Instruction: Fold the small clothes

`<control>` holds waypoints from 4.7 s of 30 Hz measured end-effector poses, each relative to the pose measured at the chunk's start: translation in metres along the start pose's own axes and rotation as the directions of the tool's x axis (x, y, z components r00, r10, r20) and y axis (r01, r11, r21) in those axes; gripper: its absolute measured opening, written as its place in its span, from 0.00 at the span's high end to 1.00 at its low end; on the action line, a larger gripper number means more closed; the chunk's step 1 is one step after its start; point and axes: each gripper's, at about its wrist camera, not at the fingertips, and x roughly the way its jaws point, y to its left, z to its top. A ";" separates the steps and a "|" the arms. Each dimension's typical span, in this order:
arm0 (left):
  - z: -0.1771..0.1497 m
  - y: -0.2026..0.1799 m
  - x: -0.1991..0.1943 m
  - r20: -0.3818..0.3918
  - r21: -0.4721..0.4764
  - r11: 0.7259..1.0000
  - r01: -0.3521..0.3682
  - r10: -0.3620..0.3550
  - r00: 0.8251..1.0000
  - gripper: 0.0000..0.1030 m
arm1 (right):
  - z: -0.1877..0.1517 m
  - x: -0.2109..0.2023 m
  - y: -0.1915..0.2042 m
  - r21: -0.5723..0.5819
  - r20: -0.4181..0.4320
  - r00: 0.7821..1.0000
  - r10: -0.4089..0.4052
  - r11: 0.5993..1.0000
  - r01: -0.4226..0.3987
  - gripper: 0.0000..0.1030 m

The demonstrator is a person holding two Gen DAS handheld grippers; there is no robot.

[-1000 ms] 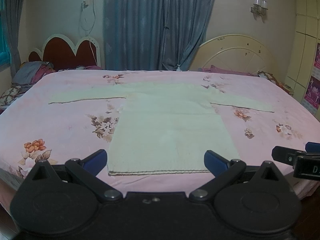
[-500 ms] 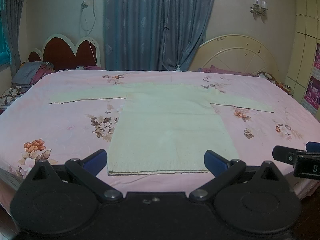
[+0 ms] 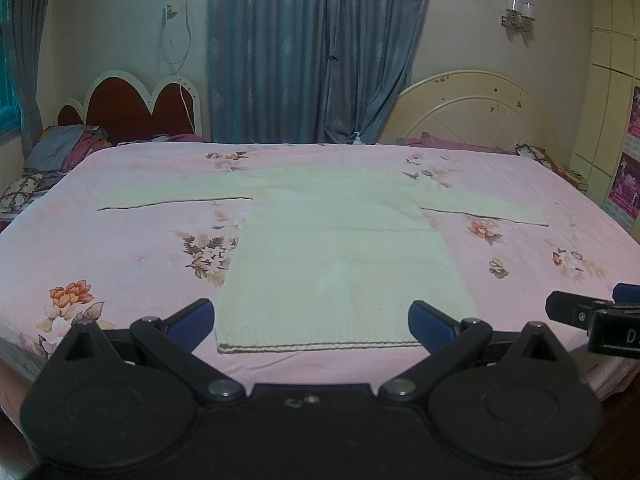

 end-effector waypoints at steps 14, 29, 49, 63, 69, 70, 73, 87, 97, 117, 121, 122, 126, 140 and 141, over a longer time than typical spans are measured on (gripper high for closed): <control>0.000 0.000 0.001 -0.004 0.004 1.000 0.001 -0.001 1.000 0.00 | 0.000 0.000 0.001 -0.003 0.001 1.000 0.001 1.000 -0.001 0.00; -0.002 -0.001 0.007 -0.017 0.015 1.000 0.007 -0.007 1.000 0.00 | 0.004 0.005 -0.004 0.000 -0.005 1.000 -0.003 1.000 0.003 0.00; 0.048 0.008 0.091 -0.026 0.037 0.998 0.043 -0.042 0.999 0.00 | 0.047 0.079 -0.009 0.030 -0.012 0.998 -0.069 0.997 0.069 0.00; 0.080 -0.002 0.167 -0.081 0.109 0.979 0.170 -0.162 0.983 0.00 | 0.081 0.145 -0.036 0.101 -0.034 0.984 -0.174 0.979 0.177 0.00; 0.088 -0.029 0.209 -0.125 0.102 0.974 0.201 -0.188 0.974 0.00 | 0.094 0.175 -0.090 0.177 -0.032 0.977 -0.211 0.961 0.214 0.00; 0.089 -0.033 0.217 -0.132 0.106 0.974 0.199 -0.185 0.974 0.00 | 0.098 0.181 -0.103 0.201 -0.030 0.977 -0.213 0.956 0.214 0.00; 0.098 -0.053 0.246 -0.138 0.098 0.982 0.164 -0.150 0.979 0.00 | 0.109 0.207 -0.147 0.265 -0.021 0.976 -0.217 0.940 0.215 0.00; 0.158 -0.130 0.332 -0.050 0.011 1.000 -0.021 0.021 0.999 0.01 | 0.151 0.325 -0.326 0.472 -0.066 0.968 -0.241 0.847 0.244 0.49; 0.165 -0.149 0.381 -0.151 0.037 0.999 -0.024 0.029 0.988 0.02 | 0.125 0.373 -0.396 0.630 -0.127 0.973 -0.191 0.742 0.228 0.64; 0.160 -0.134 0.406 -0.221 0.030 0.999 -0.031 0.037 0.975 0.01 | 0.118 0.360 -0.413 0.594 -0.113 0.951 -0.289 0.748 0.298 0.99; 0.153 -0.117 0.413 -0.277 0.051 0.998 -0.030 0.043 0.960 0.01 | 0.129 0.346 -0.401 0.582 -0.073 0.950 -0.304 0.761 0.288 0.99; 0.152 -0.111 0.413 -0.281 0.046 0.999 -0.020 0.032 0.959 0.01 | 0.133 0.342 -0.396 0.573 -0.062 0.950 -0.306 0.768 0.285 0.99; 0.147 -0.087 0.405 -0.238 0.038 0.999 0.021 -0.011 0.971 0.01 | 0.148 0.323 -0.369 0.544 -0.015 0.955 -0.297 0.799 0.257 0.99; 0.139 0.017 0.407 -0.286 0.026 0.995 0.097 -0.086 0.954 0.00 | 0.203 0.377 -0.134 0.253 0.008 0.999 -0.046 0.967 0.043 0.99; 0.138 0.025 0.405 -0.284 0.022 0.995 0.096 -0.086 0.955 0.01 | 0.201 0.380 -0.119 0.228 0.001 1.000 -0.030 0.973 0.029 0.99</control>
